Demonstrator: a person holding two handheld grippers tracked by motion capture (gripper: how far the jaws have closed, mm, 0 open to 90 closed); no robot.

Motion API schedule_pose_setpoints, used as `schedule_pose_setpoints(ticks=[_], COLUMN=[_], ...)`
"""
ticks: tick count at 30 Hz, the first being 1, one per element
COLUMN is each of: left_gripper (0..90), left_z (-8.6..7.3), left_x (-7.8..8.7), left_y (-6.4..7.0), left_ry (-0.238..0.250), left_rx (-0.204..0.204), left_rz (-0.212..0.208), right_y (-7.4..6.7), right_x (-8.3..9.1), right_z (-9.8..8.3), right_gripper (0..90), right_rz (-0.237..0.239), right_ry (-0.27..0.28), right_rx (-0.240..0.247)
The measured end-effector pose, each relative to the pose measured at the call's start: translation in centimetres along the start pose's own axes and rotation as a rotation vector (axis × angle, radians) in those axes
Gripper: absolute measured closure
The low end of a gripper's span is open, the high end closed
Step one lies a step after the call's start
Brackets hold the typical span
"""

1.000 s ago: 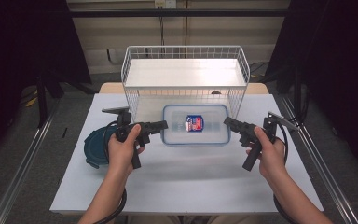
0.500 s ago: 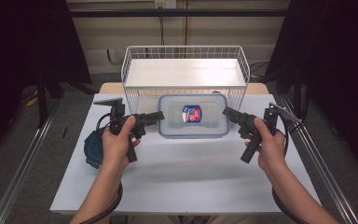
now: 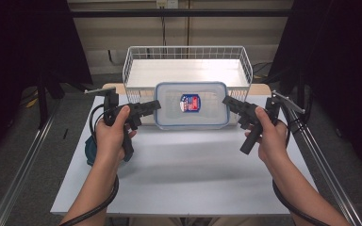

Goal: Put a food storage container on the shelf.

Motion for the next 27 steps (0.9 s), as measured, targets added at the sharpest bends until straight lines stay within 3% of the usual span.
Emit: schedule_pose_setpoints(ticks=[19, 27], left_gripper=[57.7, 57.4], left_z=[3.9, 6.3], left_x=[-0.6, -1.2], left_y=[0.6, 0.6], left_ry=[0.015, 0.022], left_rx=[0.015, 0.023], left_rz=[-0.023, 0.000], right_y=[-1.5, -1.4], right_x=[-2.7, -4.5], right_z=[3.2, 4.5], right_gripper=[58.9, 59.1], right_rz=[0.003, 0.004], right_ry=[0.032, 0.056], right_rx=[0.001, -0.013])
Point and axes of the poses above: each handheld gripper's, and its own axes: x roughly backward along the jaws, z roughly out of its top, y roughly to its right, the point moved 4 cm from there along -x, roughly forward along the jaws, and after that the axes turned 10 degrees about z, right-handed, at the moved point
